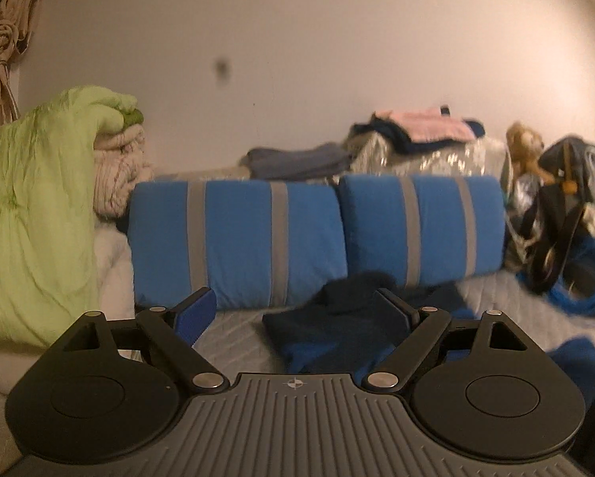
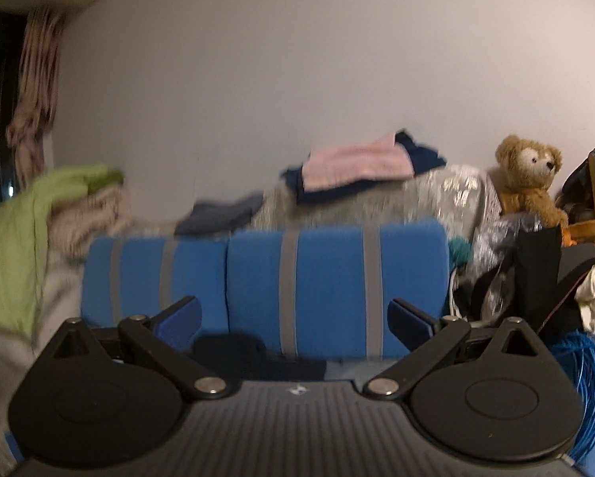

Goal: Fold clothes
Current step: 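Raise both open tools and pull back from the folded jacket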

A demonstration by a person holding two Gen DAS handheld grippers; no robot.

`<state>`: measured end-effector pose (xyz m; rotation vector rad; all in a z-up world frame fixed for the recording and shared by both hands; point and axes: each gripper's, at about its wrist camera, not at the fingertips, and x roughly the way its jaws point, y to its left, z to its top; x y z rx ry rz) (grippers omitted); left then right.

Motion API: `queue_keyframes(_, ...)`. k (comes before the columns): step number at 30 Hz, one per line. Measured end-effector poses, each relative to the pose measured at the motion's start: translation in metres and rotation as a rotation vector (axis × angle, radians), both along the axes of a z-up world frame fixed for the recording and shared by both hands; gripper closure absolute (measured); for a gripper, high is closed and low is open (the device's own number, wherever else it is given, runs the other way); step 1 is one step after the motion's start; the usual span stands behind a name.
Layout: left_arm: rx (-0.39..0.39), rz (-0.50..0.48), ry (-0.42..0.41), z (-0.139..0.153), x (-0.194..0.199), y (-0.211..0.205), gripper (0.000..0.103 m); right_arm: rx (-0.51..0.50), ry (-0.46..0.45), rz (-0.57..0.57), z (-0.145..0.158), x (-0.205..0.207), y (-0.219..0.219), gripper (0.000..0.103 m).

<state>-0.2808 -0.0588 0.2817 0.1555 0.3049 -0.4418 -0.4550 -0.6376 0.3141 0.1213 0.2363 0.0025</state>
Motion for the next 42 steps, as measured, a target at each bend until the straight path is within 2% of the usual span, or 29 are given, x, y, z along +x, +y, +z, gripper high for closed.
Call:
queue_keyframes(9,-0.022,0.040,0.076,-0.066,-0.016,0.017,0.016,-0.029,0.139,0.062,-0.111,-0.005,0.014,0.000)
queue_keyframes(12,0.010,0.041,0.110,-0.084,-0.020,0.019,0.016,-0.047,0.169,0.078,-0.134,-0.012,0.019,0.000)
queue_keyframes(16,0.009,0.006,0.151,-0.103,-0.027,0.024,0.016,0.016,0.212,0.072,-0.156,-0.016,0.017,0.000)
queue_keyframes(19,0.004,-0.027,0.176,-0.112,-0.032,0.029,0.016,0.067,0.238,0.054,-0.168,-0.018,0.011,0.000)
queue_keyframes(23,0.038,-0.086,0.183,-0.125,-0.038,0.030,0.016,0.082,0.266,0.047,-0.176,-0.022,0.008,0.000)
queue_keyframes(30,0.059,-0.076,0.217,-0.150,-0.031,0.029,0.016,0.085,0.293,0.061,-0.180,-0.023,0.009,0.000)
queue_keyframes(33,0.059,-0.091,0.205,-0.151,-0.033,0.031,0.016,0.073,0.299,0.067,-0.180,-0.024,0.012,0.000)
queue_keyframes(38,0.119,-0.141,0.178,-0.153,-0.040,0.026,0.016,0.044,0.301,0.089,-0.180,-0.028,0.019,0.000)
queue_keyframes(42,0.125,-0.113,0.158,-0.154,-0.039,0.023,0.016,0.035,0.303,0.095,-0.181,-0.030,0.021,0.000)
